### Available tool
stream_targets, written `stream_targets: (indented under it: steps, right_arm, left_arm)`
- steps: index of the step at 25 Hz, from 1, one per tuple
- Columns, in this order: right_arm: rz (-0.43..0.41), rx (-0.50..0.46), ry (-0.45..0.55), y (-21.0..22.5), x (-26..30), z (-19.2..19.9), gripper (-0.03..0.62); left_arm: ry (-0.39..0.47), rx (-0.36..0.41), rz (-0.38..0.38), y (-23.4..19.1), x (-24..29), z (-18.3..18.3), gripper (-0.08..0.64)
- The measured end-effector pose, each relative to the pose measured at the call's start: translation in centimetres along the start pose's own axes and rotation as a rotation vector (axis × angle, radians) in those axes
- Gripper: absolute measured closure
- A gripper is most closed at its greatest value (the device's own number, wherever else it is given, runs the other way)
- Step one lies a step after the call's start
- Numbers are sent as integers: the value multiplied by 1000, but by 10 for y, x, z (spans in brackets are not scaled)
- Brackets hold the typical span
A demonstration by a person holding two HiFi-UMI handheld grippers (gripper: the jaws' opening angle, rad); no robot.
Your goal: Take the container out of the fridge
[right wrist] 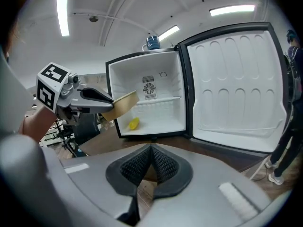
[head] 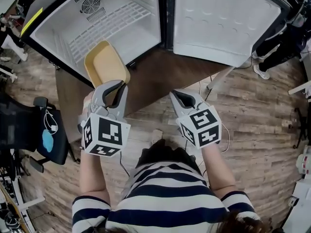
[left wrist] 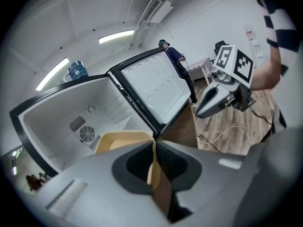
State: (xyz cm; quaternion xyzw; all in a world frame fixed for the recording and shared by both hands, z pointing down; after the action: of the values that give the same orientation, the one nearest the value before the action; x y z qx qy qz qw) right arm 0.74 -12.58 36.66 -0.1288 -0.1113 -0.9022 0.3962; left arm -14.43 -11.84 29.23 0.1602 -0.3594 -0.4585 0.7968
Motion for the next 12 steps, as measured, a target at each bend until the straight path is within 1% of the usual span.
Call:
stream_targets:
  steps: [3, 5, 9, 12]
  right_arm:
    - [-3, -4, 3, 1, -2, -1, 595]
    - [0, 2, 2, -1, -4, 0, 595]
    - [-1, 3, 14, -4, -4, -2, 595]
    - [-4, 8, 27, -4, -6, -5, 595]
  left_arm:
    - [10, -70, -17, 9, -3, 6, 560]
    - [5, -106, -14, 16, -4, 11, 560]
    - [-34, -137, -23, 26, -7, 28, 560]
    - [-57, -180, -28, 34, -9, 39, 560]
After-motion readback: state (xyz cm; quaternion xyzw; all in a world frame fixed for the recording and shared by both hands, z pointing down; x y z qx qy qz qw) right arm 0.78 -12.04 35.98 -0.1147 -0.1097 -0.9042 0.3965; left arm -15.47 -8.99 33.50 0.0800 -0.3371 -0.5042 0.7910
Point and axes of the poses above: the fingertips, and each gripper's own axes: x forward along the fingers, y to its right, z out of its underside, the point moved 3 cm from there along -x, backward along the fingers, and after that the axes turned 6 degrees about y, right-handed, at the moved point
